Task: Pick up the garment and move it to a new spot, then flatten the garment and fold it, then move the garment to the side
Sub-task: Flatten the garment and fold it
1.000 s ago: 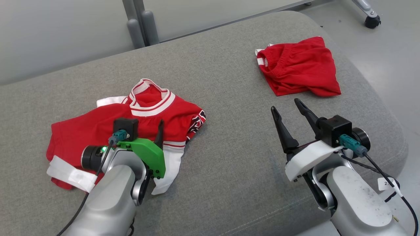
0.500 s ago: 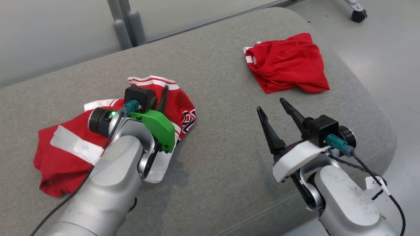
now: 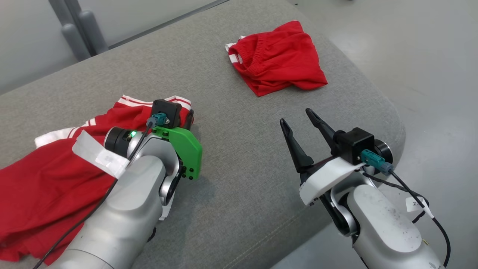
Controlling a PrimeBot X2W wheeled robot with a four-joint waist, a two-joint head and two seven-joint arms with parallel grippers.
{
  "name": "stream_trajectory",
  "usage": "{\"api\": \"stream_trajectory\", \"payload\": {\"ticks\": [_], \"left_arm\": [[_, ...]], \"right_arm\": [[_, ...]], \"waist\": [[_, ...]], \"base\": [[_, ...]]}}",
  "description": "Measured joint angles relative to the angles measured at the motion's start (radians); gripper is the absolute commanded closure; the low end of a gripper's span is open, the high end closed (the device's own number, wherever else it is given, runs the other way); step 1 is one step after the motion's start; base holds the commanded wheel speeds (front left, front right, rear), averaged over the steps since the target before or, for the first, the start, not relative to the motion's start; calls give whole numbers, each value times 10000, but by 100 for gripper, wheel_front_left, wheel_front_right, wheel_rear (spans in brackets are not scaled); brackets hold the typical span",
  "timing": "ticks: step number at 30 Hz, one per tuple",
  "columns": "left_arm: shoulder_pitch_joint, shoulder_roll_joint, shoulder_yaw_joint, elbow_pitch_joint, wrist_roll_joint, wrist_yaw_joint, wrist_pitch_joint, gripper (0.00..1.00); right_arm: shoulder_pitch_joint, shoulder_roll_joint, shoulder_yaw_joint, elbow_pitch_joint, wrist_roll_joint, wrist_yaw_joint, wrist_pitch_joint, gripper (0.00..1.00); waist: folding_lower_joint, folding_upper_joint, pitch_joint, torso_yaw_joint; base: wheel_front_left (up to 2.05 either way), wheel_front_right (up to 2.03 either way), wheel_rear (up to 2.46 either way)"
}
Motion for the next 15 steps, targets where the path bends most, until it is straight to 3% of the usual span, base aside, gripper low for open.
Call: {"api": "stream_trajectory", "payload": {"ticks": [1, 2, 3, 11, 15], "left_arm": [[-44, 0, -73, -13, -54, 4, 29, 63], [-124, 10, -150, -33, -82, 4, 29, 26], [-202, 8, -211, -94, -140, 4, 27, 0], [-326, 21, -884, -579, -489, -23, -92, 0], [-327, 42, -1371, -1281, -869, -276, -207, 0]], "right_arm": [[-58, 6, -10, 13, 2, 0, -44, 0], [-106, 2, -40, 29, 12, -2, -65, 0], [-124, 2, -79, 50, 13, -15, -69, 0], [-197, 48, 4, 593, 48, 21, -171, 0], [-262, 40, -63, 761, 48, 50, -244, 0]], "waist": [[0, 0, 71, -114], [0, 0, 155, -217], [0, 0, 247, -303], [0, 0, 704, -752], [0, 0, 666, -633]], "base": [[0, 0, 0], [0, 0, 0], [0, 0, 0], [0, 0, 0], [0, 0, 0]]}}
